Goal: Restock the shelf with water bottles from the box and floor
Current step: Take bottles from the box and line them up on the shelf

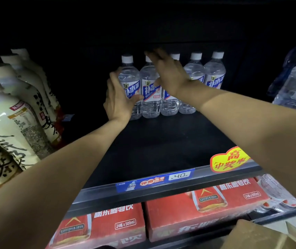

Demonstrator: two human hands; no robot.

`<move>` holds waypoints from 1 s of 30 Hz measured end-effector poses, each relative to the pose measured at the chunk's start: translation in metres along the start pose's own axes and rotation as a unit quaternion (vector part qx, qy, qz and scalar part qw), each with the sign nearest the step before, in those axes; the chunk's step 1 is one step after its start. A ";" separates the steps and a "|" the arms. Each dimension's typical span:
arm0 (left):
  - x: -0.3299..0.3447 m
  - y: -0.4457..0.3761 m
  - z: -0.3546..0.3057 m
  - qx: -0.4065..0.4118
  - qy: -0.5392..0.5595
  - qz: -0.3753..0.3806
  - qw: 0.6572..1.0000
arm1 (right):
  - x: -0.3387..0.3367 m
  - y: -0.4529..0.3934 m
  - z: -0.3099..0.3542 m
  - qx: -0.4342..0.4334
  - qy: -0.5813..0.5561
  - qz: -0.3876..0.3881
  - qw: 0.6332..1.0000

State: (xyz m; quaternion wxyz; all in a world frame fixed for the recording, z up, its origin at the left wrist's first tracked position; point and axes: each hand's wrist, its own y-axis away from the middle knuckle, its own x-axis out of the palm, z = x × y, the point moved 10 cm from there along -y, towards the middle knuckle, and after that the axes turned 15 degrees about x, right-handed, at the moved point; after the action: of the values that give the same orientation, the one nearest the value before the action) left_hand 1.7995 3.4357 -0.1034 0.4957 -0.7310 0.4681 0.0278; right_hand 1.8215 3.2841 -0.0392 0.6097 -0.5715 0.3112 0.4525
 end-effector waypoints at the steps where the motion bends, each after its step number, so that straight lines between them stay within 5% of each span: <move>1: 0.002 -0.001 -0.001 0.002 0.002 0.002 1.000 | 0.001 0.000 -0.002 0.000 0.000 0.000 1.000; 18: -0.028 0.021 -0.031 0.084 0.002 0.121 0.989 | -0.033 0.115 -0.030 -0.035 0.108 0.064 0.991; 30: -0.048 0.062 -0.209 0.311 -0.081 0.197 0.926 | -0.140 0.230 -0.095 0.033 0.132 0.003 0.991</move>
State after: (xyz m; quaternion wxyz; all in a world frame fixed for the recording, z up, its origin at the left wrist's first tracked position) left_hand 1.6402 3.3065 -0.0163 0.7187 -0.4285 0.5463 0.0367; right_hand 1.5703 3.1490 -0.0234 0.5806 -0.6048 0.4054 0.3645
